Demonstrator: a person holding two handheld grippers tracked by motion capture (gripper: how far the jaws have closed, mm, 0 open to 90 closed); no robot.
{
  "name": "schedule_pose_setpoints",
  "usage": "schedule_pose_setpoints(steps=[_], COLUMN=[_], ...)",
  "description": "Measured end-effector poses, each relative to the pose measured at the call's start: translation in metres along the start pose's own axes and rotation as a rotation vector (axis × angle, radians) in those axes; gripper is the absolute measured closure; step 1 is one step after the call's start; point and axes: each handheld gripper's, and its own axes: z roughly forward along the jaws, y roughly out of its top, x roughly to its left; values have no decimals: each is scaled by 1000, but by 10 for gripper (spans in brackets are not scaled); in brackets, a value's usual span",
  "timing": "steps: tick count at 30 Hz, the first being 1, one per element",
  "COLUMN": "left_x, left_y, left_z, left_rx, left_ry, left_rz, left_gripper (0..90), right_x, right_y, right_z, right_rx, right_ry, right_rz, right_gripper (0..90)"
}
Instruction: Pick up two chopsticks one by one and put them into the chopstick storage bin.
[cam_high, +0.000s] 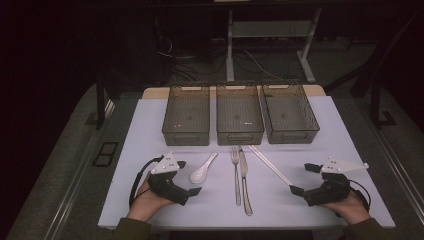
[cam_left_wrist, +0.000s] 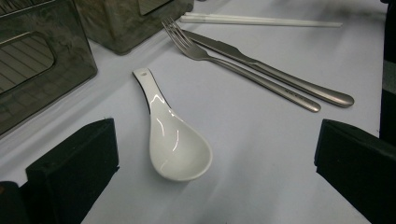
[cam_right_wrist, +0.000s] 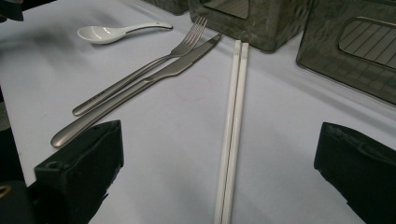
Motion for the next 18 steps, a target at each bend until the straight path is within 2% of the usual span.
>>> schedule_pose_setpoints(steps=[8,18], left_x=[-1,-2], left_y=[-1,0], left_z=[1,1], left_rx=[5,-8], left_ry=[-9,-14], left_rz=[-2,-9], left_gripper=[0,0], right_x=[-2,0], right_y=[1,8], right_z=[-4,-7], right_rx=[-11,-4], right_ry=[2,8], right_rz=[15,10], right_gripper=[15,15])
